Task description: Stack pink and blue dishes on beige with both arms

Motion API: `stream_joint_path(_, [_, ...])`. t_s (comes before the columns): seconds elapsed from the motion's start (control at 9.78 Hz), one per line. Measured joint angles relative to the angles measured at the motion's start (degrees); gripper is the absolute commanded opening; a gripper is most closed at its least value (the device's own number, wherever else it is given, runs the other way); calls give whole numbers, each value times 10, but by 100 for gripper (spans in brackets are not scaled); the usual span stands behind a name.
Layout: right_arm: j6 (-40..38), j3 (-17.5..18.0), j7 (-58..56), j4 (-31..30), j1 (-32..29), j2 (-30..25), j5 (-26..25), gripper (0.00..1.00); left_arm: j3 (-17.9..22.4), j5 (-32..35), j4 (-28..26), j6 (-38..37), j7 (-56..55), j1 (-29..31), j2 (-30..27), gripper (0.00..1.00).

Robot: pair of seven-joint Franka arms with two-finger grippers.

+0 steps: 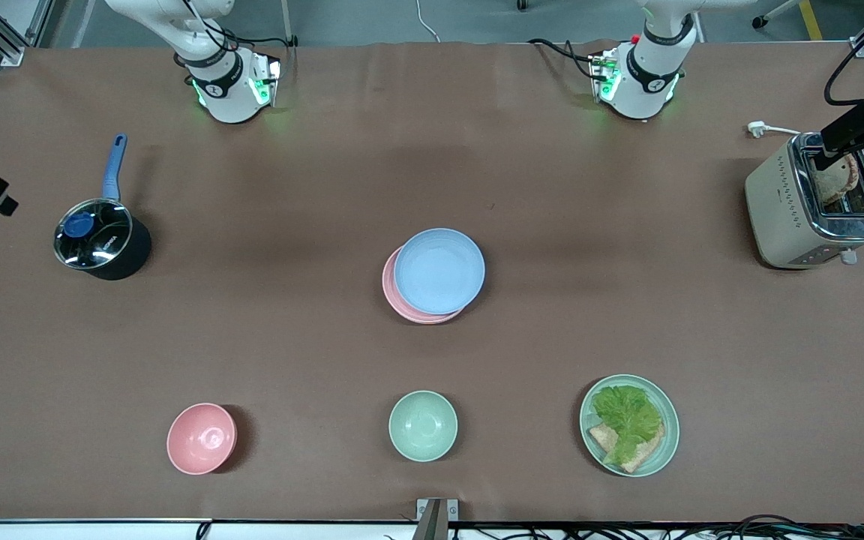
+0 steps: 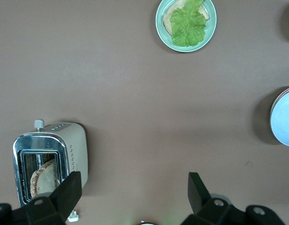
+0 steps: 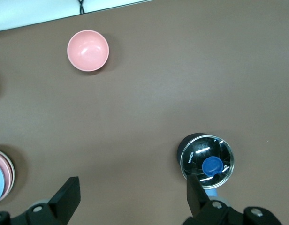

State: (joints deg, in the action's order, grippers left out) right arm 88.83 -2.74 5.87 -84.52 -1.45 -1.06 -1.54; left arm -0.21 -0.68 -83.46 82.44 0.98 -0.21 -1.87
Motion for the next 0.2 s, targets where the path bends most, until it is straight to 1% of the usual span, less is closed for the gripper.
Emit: stream_joint_path(0.2, [-21,0,-18,16,0,0,0,100,-1,0,0,0,0,0,0,100])
